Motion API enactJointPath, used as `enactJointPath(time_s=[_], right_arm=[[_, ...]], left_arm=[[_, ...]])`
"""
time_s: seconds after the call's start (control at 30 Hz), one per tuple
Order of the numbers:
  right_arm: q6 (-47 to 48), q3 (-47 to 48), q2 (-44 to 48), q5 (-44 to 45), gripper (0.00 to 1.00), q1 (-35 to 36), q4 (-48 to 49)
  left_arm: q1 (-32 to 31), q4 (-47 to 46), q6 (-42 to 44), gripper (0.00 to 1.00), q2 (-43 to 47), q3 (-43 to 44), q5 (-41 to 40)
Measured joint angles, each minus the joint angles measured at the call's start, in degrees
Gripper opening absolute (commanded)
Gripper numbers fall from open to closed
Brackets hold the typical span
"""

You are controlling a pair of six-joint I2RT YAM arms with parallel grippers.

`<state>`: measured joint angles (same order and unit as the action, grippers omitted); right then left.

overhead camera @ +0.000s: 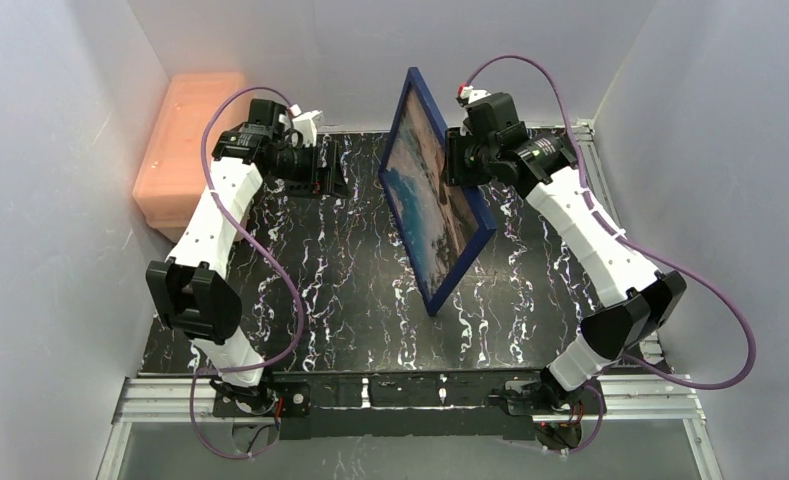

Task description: Put the photo into the frame

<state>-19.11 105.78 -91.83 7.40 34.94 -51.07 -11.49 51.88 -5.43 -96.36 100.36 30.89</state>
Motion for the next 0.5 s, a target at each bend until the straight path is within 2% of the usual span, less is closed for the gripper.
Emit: enactJointPath(time_s=[0.3,0.5], right_arm=[[-0.6,-10.3,5.8,-7.9,0.39,-3.3,6.9],[-1.6,-16.5,8.4,-9.3,0.34,-6.6,7.5]], left_arm=[[0.9,0.0,1.7,0.84,1.3,-5.7,-0.1],[0.9,-0.1,2.4,0.83,1.3,-7.7,-0.2]])
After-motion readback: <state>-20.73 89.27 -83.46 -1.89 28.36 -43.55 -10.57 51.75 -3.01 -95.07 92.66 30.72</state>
